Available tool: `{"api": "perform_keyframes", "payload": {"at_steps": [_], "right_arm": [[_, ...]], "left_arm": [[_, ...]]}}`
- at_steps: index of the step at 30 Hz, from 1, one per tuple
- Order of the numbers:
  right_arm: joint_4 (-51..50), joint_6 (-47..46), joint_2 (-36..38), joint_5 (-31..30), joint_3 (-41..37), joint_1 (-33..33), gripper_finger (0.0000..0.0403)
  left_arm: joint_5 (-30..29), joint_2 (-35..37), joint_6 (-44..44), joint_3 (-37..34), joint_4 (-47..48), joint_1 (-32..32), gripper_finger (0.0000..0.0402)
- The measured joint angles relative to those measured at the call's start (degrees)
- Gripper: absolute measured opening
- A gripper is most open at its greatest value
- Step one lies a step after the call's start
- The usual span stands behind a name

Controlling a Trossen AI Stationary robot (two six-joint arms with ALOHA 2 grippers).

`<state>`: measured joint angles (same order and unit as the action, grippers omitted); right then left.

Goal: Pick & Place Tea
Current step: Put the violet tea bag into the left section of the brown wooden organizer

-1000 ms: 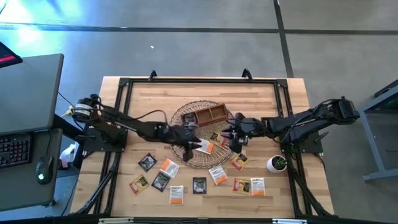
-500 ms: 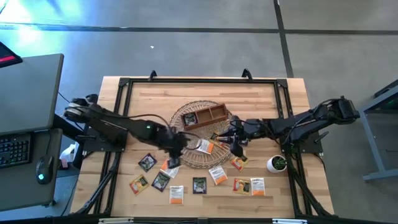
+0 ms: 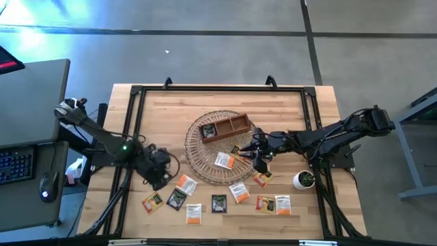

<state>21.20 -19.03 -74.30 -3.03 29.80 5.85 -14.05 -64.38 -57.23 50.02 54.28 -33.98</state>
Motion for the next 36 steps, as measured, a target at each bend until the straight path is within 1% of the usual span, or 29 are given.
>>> {"api": "perform_keyframes", "payload": {"at_steps": [2,4,6,9,11,14,17,21,23,25,28,30,32,34,36], "right_arm": [[0.0,0.0,0.0,0.0,0.0,0.0,0.0099],[0.0,0.0,0.0,0.0,0.0,0.0,0.0099],[0.0,0.0,0.0,0.0,0.0,0.0,0.0099],[0.0,0.7,0.0,0.0,0.0,0.0,0.0099],[0.0,1.4,0.0,0.0,0.0,0.0,0.0099],[0.0,1.5,0.0,0.0,0.0,0.0,0.0099],[-0.2,1.5,0.0,0.0,0.0,0.0,0.0099],[-0.4,1.5,0.0,0.0,0.0,0.0,0.0099],[-0.5,1.5,0.0,0.0,0.0,0.0,0.0099],[-0.7,1.5,0.0,0.0,0.0,0.0,0.0099],[-0.9,1.6,0.0,0.0,0.0,0.0,0.0099],[-0.9,2.0,0.0,0.0,0.0,0.0,0.0099],[-0.9,3.1,0.0,0.0,0.0,0.0,0.0099],[-1.0,3.7,0.0,0.0,0.0,0.0,0.0099],[-1.5,3.7,0.0,0.0,0.0,0.0,0.0099]], "left_arm": [[4.0,-0.2,-2.3,-2.8,-0.4,-0.7,0.0113],[7.6,-0.7,-2.4,-4.9,-0.2,-0.2,0.0113],[9.1,-1.9,1.9,-6.8,-0.1,0.8,0.0113],[8.5,-4.1,9.4,-8.4,-0.5,2.5,0.0113],[7.6,-4.7,11.6,-9.0,-0.5,3.7,0.0113],[7.7,-6.0,13.9,-9.5,-1.2,6.0,0.0113],[9.6,-7.9,18.2,-9.5,-2.9,8.0,0.0113],[13.2,-9.5,21.2,-9.5,-3.7,10.1,0.0113],[15.7,-10.7,21.2,-9.5,-3.6,11.1,0.0113],[17.1,-11.8,17.4,-9.5,-3.7,11.7,0.0113],[19.0,-12.6,6.9,-9.5,-3.6,12.3,0.0113],[21.5,-12.7,1.6,-9.5,-3.8,12.2,0.0113],[22.9,-12.6,-2.1,-9.5,-3.9,11.4,0.0113],[23.4,-11.0,-6.3,-9.5,-2.7,9.9,0.0113],[22.9,-9.1,-11.1,-9.5,-2.5,7.7,0.0113]]}}
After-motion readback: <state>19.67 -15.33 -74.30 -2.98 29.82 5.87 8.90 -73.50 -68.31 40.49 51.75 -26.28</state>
